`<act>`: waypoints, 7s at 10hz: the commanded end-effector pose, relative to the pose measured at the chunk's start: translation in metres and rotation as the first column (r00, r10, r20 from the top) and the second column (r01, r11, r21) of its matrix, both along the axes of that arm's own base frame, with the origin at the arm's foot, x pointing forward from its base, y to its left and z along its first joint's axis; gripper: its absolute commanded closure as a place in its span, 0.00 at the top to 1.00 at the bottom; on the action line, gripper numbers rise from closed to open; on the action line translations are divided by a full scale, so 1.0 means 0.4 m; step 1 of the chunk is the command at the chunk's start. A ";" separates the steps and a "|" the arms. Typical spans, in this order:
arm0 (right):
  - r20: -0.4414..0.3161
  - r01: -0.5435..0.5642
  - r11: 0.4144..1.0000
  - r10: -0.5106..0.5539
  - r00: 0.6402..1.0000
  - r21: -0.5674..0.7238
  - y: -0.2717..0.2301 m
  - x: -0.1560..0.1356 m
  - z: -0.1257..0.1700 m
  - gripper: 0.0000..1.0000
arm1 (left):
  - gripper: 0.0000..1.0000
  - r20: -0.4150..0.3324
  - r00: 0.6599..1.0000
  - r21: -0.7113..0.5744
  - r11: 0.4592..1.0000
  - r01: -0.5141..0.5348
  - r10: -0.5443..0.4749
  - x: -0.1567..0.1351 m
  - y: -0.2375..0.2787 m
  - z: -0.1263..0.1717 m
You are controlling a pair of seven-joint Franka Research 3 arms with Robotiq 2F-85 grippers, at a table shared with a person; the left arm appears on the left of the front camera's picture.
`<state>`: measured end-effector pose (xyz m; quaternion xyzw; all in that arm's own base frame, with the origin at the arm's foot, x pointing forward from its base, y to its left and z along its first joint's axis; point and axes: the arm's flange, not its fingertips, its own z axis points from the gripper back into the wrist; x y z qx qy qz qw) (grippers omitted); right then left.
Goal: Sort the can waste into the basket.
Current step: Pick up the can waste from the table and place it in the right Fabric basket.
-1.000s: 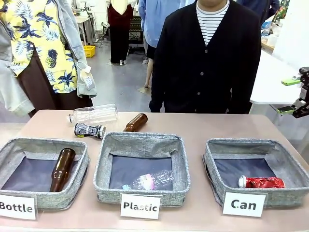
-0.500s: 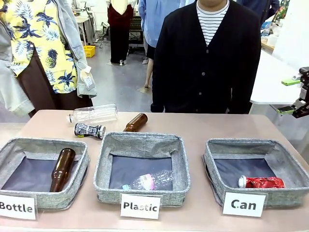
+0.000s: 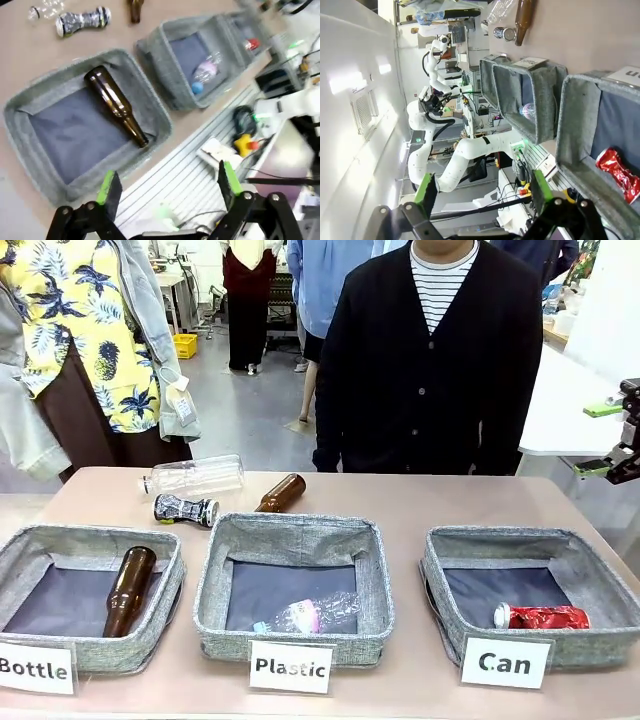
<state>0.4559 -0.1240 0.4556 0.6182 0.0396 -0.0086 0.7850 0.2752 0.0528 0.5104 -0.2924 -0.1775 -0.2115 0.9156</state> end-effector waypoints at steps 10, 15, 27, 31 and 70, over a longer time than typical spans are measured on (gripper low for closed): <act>0.020 -0.018 1.000 0.018 1.000 -0.001 -0.007 0.003 0.006 1.00 | 1.00 0.098 0.988 0.442 0.884 -0.152 0.121 0.351 -0.401 -0.071; 0.020 -0.018 1.000 0.018 1.000 -0.001 -0.007 0.003 0.006 1.00 | 1.00 0.012 0.997 0.410 0.909 -0.077 0.079 0.570 -0.374 -0.112; 0.020 -0.018 1.000 0.018 1.000 -0.001 -0.007 0.003 0.006 1.00 | 1.00 0.255 0.967 0.048 0.999 0.019 -0.031 0.293 0.109 -0.110; 0.020 -0.018 1.000 0.018 1.000 -0.001 -0.007 0.003 0.006 1.00 | 1.00 0.221 0.954 -0.090 0.979 -0.186 0.201 0.134 0.621 0.104; 0.020 -0.018 1.000 0.018 1.000 -0.001 -0.007 0.003 0.006 1.00 | 1.00 -0.055 -0.002 0.692 -0.040 0.721 -0.998 0.690 -0.417 -0.247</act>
